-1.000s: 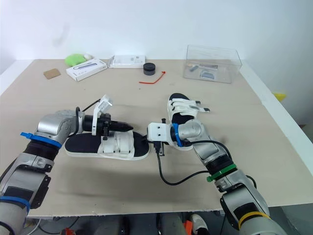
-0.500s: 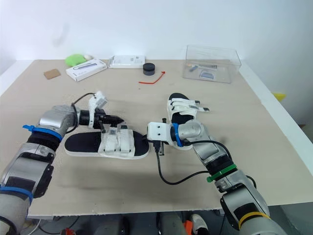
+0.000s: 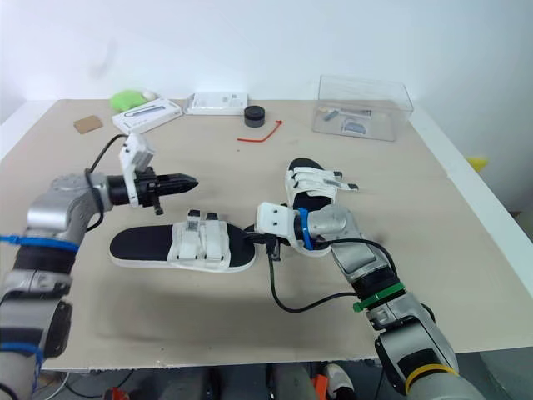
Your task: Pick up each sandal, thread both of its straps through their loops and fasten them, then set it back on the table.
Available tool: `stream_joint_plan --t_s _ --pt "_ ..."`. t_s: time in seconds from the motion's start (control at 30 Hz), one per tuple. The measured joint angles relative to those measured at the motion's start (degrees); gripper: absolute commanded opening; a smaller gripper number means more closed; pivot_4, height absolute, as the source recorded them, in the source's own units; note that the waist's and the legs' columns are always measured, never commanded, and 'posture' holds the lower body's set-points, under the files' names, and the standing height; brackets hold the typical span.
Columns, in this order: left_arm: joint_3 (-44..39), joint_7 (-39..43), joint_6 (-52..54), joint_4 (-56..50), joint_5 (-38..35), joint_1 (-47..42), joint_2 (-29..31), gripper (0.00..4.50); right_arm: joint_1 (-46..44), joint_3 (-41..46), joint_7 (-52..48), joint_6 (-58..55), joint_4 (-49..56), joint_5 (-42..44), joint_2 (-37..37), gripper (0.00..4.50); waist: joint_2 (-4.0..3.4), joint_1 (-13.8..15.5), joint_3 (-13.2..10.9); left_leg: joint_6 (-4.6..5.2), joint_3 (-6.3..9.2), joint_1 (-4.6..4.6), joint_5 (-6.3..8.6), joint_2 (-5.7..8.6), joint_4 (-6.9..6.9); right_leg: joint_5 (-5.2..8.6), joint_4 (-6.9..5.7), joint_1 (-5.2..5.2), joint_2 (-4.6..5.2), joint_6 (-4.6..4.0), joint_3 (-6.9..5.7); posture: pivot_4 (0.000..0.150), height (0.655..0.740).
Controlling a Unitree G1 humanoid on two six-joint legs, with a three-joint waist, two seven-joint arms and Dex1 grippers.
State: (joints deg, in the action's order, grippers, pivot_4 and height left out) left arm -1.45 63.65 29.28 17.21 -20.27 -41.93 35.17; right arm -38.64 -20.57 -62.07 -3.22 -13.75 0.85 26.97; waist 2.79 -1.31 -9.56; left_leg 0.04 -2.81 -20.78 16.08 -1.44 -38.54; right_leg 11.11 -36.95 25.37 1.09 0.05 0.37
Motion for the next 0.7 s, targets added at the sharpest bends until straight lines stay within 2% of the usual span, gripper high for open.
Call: stream_joint_plan --t_s 0.03,0.07,0.1,0.13,0.17,0.23,0.27,0.3,0.33,0.47,0.7 --pt "-1.36 0.31 -0.74 -5.98 -0.2 4.88 2.37 1.8 1.49 2.31 -0.22 -2.98 1.66 2.51 0.4 2.03 -0.01 0.06 0.0 -0.06 0.01 -0.06 0.07 0.0 0.0 -0.1 0.0 0.04 0.16 -0.28 0.0 0.15 0.74" --pt "-2.12 0.49 -1.68 -9.21 -0.22 8.1 3.87 2.04 2.67 3.8 -0.45 -5.0 2.72 4.27 0.98 2.3 -0.01 0.12 -0.01 -0.07 0.04 -0.1 0.11 0.01 0.0 -0.07 0.01 0.05 0.17 -0.3 -0.05 0.15 0.74" --pt "-3.08 0.76 -2.38 -11.55 -0.32 10.9 4.88 2.56 3.93 5.5 -0.72 -7.33 4.34 6.35 1.51 2.85 -0.03 0.15 -0.02 -0.09 0.09 -0.29 0.15 0.02 -0.01 -0.06 0.04 0.19 0.22 -0.3 -0.11 0.15 0.74" --pt "-3.55 0.85 -2.85 -12.5 -0.49 12.08 5.32 2.74 4.53 6.4 -0.84 -8.38 5.36 7.51 1.75 3.02 -0.03 0.15 -0.03 -0.09 0.09 -0.33 0.15 0.02 -0.01 -0.06 0.05 0.23 0.23 -0.3 -0.13 0.15 0.74" --pt "-5.49 1.69 -5.47 -15.29 -0.48 17.36 7.91 3.1 6.79 11.25 -1.51 -14.88 10.15 14.37 3.1 3.48 -0.04 0.15 -0.03 -0.09 0.09 -0.52 0.19 0.02 -0.01 -0.05 0.06 0.41 0.26 -0.31 -0.13 0.15 0.74" --pt "-6.64 2.8 -9.42 -15.87 0.53 22.61 11.09 3.6 8.29 17.39 -1.7 -21.46 14.27 21.02 5.94 4.03 -0.09 0.18 -0.06 -0.09 0.1 -0.71 0.27 0.02 0.0 -0.04 0.06 0.62 0.31 -0.32 -0.16 0.15 0.74" --pt "-7.03 3.22 -10.92 -15.82 1.22 24.17 11.81 4.12 8.64 19.79 -1.7 -23.6 15.53 23.11 7.51 4.5 -0.09 0.21 -0.07 -0.07 0.1 -0.72 0.3 0.02 0.0 -0.02 0.07 0.63 0.32 -0.35 -0.2 0.15 0.74" --pt "-6.97 3.57 -13.31 -15.81 1.97 25.51 12.37 4.4 8.84 21.87 -1.66 -26.05 17.1 25.34 8.91 4.5 -0.09 0.27 -0.07 -0.06 0.15 -0.74 0.31 0.02 0.0 -0.01 0.11 0.61 0.32 -0.36 -0.26 0.15 0.74" --pt "-6.87 4.11 -15.39 -15.69 2.74 26.33 12.69 4.47 9.0 23.29 -1.65 -27.89 18.65 27.16 9.55 4.5 -0.09 0.28 -0.06 -0.06 0.2 -0.73 0.31 0.02 0.0 0.0 0.12 0.58 0.29 -0.38 -0.3 0.15 0.74" --pt "-2.69 4.75 -26.18 -15.03 6.75 25.98 12.0 4.47 12.04 25.03 -1.16 -32.83 23.12 32.0 10.59 4.5 -0.11 0.37 -0.08 -0.05 0.33 -0.73 0.3 0.03 0.0 0.07 0.14 0.5 0.17 -0.38 -0.4 0.15 0.74" --pt "4.37 4.7 -34.37 -9.8 9.79 18.26 5.53 4.47 14.27 25.42 1.11 -32.72 24.92 32.38 11.2 4.5 -0.11 0.27 -0.08 -0.05 0.25 -0.75 0.29 0.06 -0.1 0.1 0.12 0.49 0.04 -0.17 -0.31 0.15 0.74"
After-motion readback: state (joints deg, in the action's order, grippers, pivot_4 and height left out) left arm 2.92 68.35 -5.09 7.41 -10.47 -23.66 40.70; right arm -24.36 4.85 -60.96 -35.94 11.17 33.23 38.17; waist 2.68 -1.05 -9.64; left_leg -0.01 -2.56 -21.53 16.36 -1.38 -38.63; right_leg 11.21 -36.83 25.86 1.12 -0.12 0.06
